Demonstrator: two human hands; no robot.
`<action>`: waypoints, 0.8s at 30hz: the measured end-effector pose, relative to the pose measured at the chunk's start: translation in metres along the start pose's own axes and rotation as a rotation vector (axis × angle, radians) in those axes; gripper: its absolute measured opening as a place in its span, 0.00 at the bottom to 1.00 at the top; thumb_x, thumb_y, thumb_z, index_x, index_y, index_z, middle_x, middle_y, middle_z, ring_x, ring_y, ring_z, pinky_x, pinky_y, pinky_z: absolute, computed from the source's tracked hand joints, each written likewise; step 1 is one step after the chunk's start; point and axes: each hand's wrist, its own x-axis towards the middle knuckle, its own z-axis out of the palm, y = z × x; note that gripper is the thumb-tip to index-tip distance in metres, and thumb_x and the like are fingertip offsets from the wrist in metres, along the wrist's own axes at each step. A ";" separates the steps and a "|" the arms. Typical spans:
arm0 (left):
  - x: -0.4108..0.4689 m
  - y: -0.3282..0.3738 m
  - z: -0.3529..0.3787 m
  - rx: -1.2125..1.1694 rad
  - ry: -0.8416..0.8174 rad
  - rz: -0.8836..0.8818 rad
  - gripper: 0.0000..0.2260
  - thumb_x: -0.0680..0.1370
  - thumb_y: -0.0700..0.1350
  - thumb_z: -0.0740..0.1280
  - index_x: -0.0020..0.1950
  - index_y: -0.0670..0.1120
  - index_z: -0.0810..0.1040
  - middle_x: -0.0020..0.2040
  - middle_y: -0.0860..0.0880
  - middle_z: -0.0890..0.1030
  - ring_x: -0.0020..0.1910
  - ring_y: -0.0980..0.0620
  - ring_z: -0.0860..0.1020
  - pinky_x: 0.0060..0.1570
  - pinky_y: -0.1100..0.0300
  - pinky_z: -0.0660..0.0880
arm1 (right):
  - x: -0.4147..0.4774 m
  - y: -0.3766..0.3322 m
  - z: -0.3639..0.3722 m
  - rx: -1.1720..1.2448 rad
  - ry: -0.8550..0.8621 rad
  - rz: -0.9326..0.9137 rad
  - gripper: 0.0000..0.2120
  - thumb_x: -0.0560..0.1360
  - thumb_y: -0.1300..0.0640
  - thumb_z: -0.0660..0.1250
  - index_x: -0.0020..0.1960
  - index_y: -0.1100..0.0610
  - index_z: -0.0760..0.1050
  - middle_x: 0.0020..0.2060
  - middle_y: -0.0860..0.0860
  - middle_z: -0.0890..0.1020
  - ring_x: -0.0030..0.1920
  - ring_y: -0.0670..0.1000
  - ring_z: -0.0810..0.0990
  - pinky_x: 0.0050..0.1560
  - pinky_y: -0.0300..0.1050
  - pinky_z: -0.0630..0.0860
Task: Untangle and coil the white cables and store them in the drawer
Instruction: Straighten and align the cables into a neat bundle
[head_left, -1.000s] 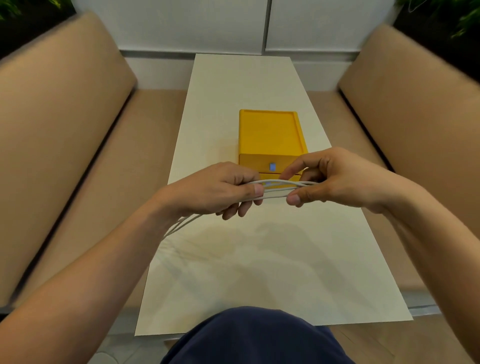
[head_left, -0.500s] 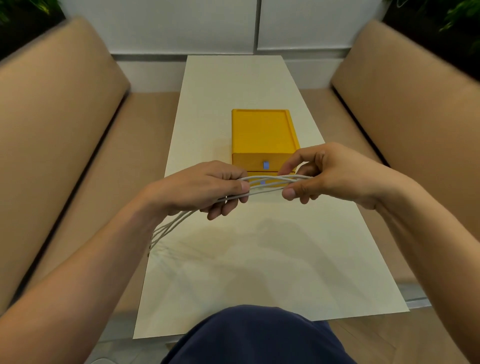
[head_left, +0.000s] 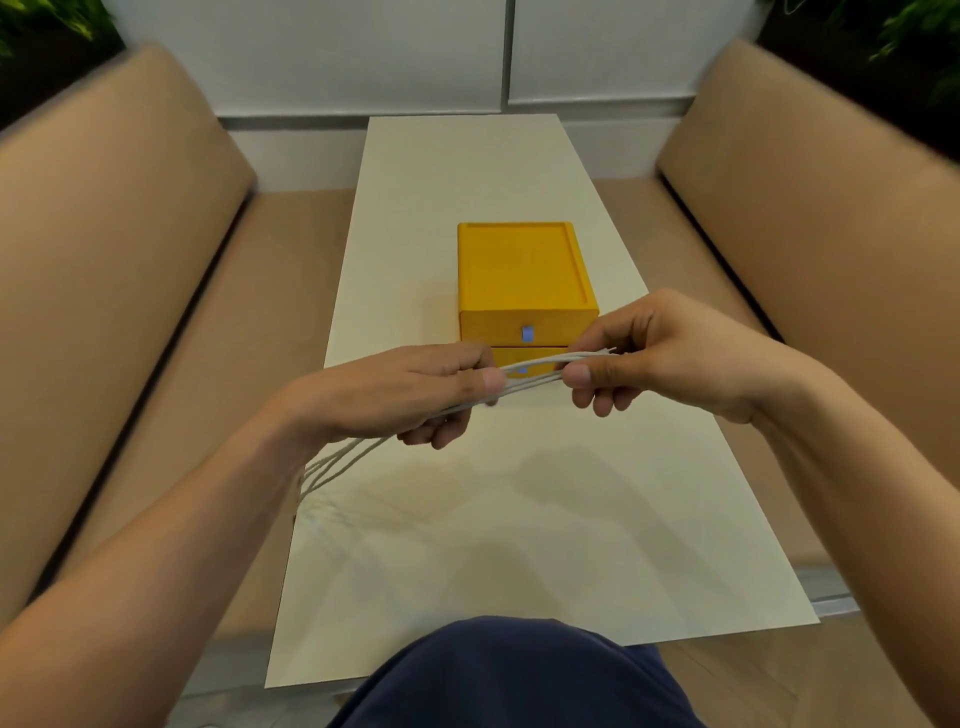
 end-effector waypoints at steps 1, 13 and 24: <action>0.001 0.002 0.002 0.016 0.003 0.007 0.13 0.86 0.56 0.56 0.55 0.50 0.74 0.36 0.48 0.80 0.30 0.50 0.72 0.35 0.55 0.71 | 0.000 0.000 0.000 -0.004 0.003 0.000 0.07 0.75 0.53 0.74 0.49 0.56 0.87 0.40 0.55 0.87 0.37 0.49 0.84 0.38 0.38 0.78; 0.021 0.011 0.023 -0.035 0.194 0.114 0.14 0.86 0.51 0.60 0.50 0.47 0.80 0.35 0.54 0.81 0.29 0.58 0.71 0.33 0.64 0.68 | -0.001 0.000 0.000 -0.125 -0.009 -0.017 0.08 0.75 0.50 0.75 0.50 0.52 0.86 0.40 0.51 0.88 0.37 0.49 0.85 0.36 0.38 0.77; 0.018 0.008 0.013 0.032 0.254 0.144 0.12 0.86 0.48 0.62 0.46 0.48 0.81 0.29 0.55 0.74 0.28 0.58 0.68 0.30 0.66 0.65 | 0.003 0.006 0.006 -0.036 0.032 -0.031 0.15 0.76 0.47 0.69 0.51 0.59 0.82 0.39 0.56 0.87 0.36 0.52 0.85 0.37 0.42 0.80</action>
